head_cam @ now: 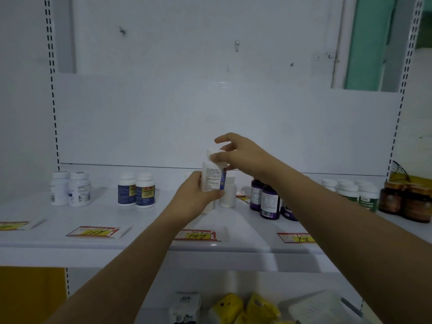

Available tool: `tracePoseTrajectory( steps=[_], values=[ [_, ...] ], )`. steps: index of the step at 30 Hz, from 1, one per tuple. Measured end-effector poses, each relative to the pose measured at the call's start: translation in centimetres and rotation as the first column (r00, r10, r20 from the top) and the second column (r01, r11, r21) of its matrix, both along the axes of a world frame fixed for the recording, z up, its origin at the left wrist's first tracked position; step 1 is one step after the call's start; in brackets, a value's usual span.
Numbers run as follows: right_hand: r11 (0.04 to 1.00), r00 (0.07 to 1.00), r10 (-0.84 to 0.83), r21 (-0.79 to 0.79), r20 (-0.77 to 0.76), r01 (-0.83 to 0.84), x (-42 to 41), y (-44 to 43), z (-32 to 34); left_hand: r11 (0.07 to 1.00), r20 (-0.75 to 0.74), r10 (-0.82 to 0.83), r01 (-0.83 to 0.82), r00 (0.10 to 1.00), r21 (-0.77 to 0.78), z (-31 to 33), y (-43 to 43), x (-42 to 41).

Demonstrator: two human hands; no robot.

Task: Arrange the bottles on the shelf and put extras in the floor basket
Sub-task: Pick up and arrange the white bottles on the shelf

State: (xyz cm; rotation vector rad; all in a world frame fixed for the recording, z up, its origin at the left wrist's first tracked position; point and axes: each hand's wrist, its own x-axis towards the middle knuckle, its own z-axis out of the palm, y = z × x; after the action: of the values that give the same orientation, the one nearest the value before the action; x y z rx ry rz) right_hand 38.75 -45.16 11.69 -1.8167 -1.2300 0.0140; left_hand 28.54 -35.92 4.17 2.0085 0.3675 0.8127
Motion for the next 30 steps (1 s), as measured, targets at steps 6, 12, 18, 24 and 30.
tracePoseTrajectory(
  steps=[6,12,18,24,30],
  values=[
    [0.996,0.996,-0.084,0.010,0.007,0.084,0.6,-0.2,-1.2,0.987,0.016,0.132,-0.133,0.991,0.089,-0.8,-0.9,1.2],
    [0.999,0.997,0.044,0.028,-0.065,-0.042,1.2,-1.3,-0.6,0.996,-0.052,-0.083,0.084,0.995,0.009,-0.6,-0.9,0.9],
    [0.999,0.996,0.046,0.016,-0.074,-0.045,1.4,-1.1,-1.6,1.000,0.008,0.030,-0.030,1.000,0.005,-1.2,-1.1,1.5],
    [0.998,0.998,-0.066,-0.002,0.007,0.066,2.1,-0.7,-1.6,1.000,-0.016,0.021,-0.021,1.000,-0.003,-1.4,-1.4,2.1],
    [0.998,0.988,0.066,-0.006,-0.140,-0.068,2.4,-1.3,-1.1,0.982,-0.011,-0.157,0.155,0.988,-0.112,-0.7,-0.9,1.4]
  ],
)
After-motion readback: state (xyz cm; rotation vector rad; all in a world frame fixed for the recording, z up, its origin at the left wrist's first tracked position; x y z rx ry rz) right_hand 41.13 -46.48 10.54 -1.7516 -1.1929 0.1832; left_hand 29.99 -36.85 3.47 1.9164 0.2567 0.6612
